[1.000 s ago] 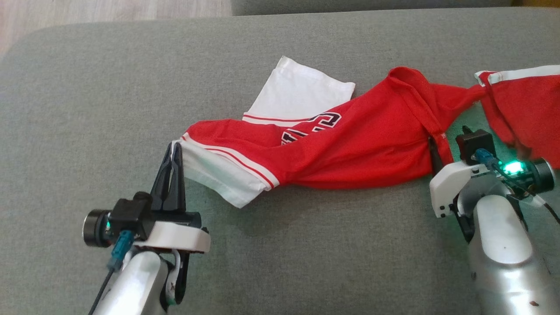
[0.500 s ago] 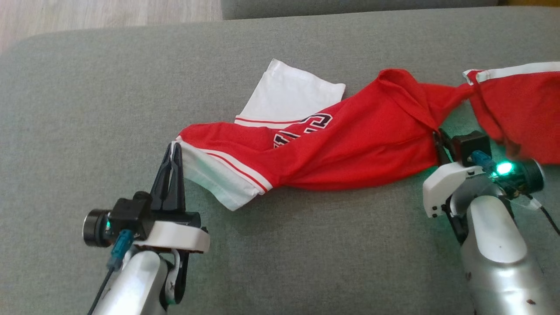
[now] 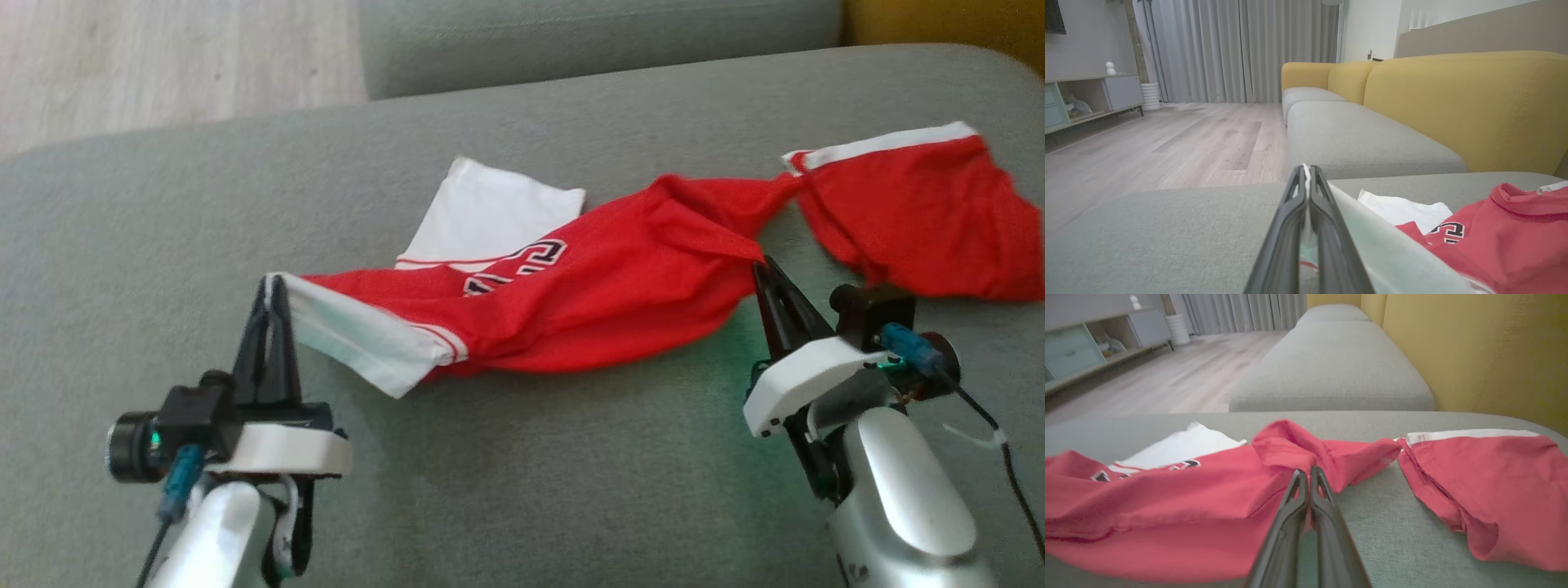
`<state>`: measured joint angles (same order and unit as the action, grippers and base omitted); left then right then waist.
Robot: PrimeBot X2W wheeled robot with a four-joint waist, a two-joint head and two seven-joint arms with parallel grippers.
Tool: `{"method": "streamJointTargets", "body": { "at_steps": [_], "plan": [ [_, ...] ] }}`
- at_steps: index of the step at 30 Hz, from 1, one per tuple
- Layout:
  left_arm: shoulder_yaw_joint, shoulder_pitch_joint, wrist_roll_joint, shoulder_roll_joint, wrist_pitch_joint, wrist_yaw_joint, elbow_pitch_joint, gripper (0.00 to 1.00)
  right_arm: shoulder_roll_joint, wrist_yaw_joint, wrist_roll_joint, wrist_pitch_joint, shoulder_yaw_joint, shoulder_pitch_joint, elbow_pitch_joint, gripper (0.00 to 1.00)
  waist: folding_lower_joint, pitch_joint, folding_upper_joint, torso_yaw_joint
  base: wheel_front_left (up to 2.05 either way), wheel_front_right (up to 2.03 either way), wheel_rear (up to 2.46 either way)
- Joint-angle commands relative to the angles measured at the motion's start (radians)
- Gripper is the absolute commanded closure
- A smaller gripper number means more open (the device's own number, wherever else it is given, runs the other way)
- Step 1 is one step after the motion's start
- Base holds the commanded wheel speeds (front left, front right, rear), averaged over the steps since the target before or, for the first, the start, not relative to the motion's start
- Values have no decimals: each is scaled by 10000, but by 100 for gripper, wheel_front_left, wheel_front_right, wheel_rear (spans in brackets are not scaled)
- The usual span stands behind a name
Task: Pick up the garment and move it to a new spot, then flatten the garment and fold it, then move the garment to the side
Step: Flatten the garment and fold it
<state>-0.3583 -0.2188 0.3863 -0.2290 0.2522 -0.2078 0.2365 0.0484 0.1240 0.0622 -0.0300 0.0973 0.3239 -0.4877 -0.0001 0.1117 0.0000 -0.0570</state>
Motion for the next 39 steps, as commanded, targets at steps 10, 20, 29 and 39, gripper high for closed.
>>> {"method": "streamJointTargets", "body": {
  "at_steps": [10, 20, 29, 39],
  "plan": [
    [782, -1012, 148, -930, -391, 65, -1663, 100, 1561, 67, 2632, 1087, 1427, 520, 3919, 100, 1, -580, 0, -423, 0, 0, 0],
    [1315, -3675, 330, -1815, -1731, 448, -2047, 100, 2930, 67, 5990, 1866, 1458, 2463, 5128, 100, 1, -1009, 0, -195, 0, 0, 0],
    [1619, -5404, 753, -2153, -2690, 682, -921, 100, 3069, 67, 5920, 1346, 1439, 3698, 3837, 100, 1, -1182, 0, -161, 0, 0, 0],
    [1507, -5446, 991, -2408, -3165, 957, -1248, 100, 2958, 67, 5957, 1329, 1460, 3686, 3468, 100, 1, -1274, 0, -46, 0, 0, 0]
  ]
}}
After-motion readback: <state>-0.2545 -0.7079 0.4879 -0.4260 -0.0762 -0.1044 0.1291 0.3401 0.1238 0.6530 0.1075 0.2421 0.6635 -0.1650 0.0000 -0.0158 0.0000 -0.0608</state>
